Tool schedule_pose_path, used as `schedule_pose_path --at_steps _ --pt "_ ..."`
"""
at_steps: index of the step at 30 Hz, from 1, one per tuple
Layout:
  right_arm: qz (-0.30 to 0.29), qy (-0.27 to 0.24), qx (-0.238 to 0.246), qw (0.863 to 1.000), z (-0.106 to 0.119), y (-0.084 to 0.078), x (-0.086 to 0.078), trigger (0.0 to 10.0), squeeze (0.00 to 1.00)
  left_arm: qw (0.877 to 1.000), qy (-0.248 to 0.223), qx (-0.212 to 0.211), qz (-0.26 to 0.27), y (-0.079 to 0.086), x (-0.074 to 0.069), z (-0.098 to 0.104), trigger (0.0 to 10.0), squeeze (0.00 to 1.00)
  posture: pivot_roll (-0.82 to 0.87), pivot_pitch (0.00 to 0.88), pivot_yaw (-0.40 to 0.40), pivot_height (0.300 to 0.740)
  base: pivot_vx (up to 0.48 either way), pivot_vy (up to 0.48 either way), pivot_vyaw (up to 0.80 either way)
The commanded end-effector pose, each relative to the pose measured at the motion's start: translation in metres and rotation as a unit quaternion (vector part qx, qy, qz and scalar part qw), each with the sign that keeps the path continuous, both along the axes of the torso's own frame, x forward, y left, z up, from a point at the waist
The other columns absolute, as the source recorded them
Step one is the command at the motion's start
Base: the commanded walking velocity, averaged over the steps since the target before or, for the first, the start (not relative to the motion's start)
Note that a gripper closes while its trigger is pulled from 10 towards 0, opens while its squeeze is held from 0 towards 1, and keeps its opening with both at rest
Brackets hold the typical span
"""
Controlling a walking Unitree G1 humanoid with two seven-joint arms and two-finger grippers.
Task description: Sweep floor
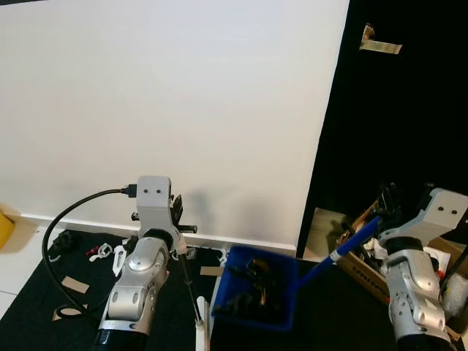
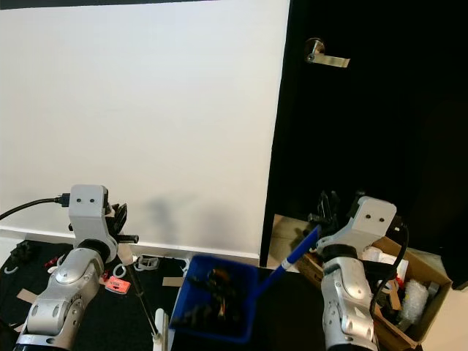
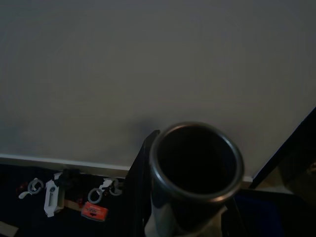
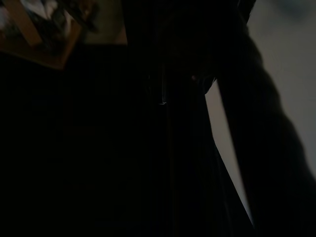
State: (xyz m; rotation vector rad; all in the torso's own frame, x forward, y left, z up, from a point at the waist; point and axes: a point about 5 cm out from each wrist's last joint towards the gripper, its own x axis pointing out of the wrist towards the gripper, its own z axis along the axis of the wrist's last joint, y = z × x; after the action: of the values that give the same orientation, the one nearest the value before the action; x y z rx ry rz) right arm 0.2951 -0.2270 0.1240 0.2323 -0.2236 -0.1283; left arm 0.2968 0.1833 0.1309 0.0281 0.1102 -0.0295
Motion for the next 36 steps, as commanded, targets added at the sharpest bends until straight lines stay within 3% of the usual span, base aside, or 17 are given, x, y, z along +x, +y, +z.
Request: schedule_pose_path --at_steps 1,12,17,36 --pt "0.004 -0.016 -0.006 1.0 0.007 -0.002 -0.004 10.0 0.0 1.0 -0.004 0.026 0.01 0.012 -0.004 0.0 10.0 0.0 -0.01 0.106 0.104 0.74 0.0 0.0 0.0" --pt "-0.03 0.006 0.029 0.999 -0.004 -0.031 -0.017 10.0 0.0 0.999 -0.002 0.032 0.01 0.016 -0.004 -0.002 10.0 0.0 -0.02 0.104 0.106 0.74 0.0 0.0 0.0" --pt "-0.042 0.014 0.011 0.999 -0.006 -0.04 -0.019 10.0 0.0 1.0 -0.008 0.026 0.006 0.014 -0.003 -0.001 10.0 0.0 -0.02 0.105 0.11 0.74 0.0 0.0 0.0" --pt "-0.048 0.013 0.01 0.999 -0.004 -0.047 -0.019 10.0 0.0 1.0 -0.006 0.001 0.001 0.008 -0.002 -0.003 10.0 0.0 -0.03 0.111 0.111 0.74 0.0 0.0 0.0"
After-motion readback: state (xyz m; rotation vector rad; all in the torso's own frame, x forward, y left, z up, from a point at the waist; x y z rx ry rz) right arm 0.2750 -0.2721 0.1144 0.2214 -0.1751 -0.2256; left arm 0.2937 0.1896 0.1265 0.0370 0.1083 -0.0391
